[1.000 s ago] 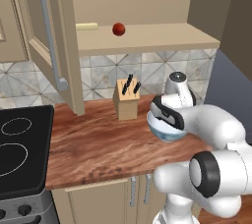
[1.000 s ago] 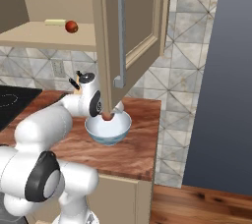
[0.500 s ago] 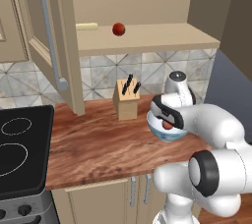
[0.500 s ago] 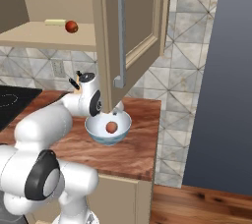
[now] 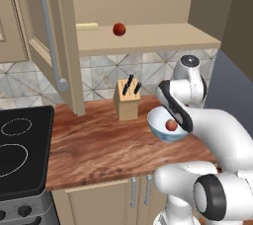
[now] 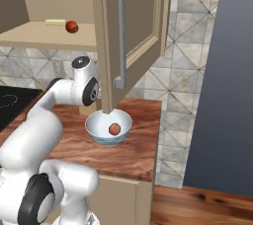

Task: Open the cabinet. Pick the apple and peach from the cabinet and place them into the bowl. Then close the cabinet.

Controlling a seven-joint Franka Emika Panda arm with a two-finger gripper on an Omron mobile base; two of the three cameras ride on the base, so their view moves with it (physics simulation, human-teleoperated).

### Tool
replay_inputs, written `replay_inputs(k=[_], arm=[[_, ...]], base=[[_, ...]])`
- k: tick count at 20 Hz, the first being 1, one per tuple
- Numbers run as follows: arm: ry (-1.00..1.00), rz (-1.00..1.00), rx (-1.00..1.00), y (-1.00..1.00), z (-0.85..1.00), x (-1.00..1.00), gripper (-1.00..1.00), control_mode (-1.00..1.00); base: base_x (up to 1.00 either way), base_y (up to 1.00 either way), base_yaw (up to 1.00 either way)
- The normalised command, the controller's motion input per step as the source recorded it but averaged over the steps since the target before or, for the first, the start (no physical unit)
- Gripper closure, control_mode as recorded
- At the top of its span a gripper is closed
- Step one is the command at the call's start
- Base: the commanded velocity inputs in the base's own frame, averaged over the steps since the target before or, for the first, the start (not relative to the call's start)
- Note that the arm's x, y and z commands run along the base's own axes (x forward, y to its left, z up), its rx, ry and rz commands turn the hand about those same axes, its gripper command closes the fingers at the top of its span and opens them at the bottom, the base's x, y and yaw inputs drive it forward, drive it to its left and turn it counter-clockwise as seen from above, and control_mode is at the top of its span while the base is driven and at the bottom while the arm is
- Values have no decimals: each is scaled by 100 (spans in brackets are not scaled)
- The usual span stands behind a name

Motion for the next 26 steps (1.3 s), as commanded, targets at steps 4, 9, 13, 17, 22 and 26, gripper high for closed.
replay_inputs(k=[4,9,13,17,22,26], arm=[[-19,0,0,28,92,-48,-100,-100],[-16,0,0,42,92,-42,-100,-100],[-5,2,0,19,100,-32,-100,-100],[-6,2,0,12,100,-20,-100,-100],[-8,1,0,21,85,-4,-100,-100],[-4,0,0,45,32,0,-100,-100]], base=[[0,0,0],[0,0,0],[0,0,0],[0,0,0],[0,0,0],[0,0,0]])
